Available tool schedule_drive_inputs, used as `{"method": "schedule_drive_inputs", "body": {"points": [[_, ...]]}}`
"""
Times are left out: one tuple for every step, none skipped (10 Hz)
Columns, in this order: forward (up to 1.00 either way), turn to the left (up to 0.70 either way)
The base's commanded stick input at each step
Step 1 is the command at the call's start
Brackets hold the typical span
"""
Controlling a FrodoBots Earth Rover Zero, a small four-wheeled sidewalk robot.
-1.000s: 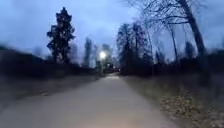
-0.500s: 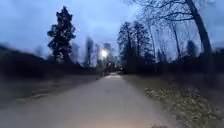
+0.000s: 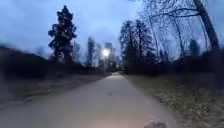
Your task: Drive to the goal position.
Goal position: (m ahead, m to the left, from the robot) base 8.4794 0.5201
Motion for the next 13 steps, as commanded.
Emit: {"method": "schedule_drive_inputs", "body": {"points": [[1.0, 0.0], [1.0, 0.0], [1.0, 0.0], [1.0, 0.0], [1.0, 0.0], [1.0, 0.0], [1.0, 0.0], [1.0, 0.0], [1.0, 0.0], [1.0, 0.0], [1.0, 0.0], [1.0, 0.0], [1.0, 0.0]]}}
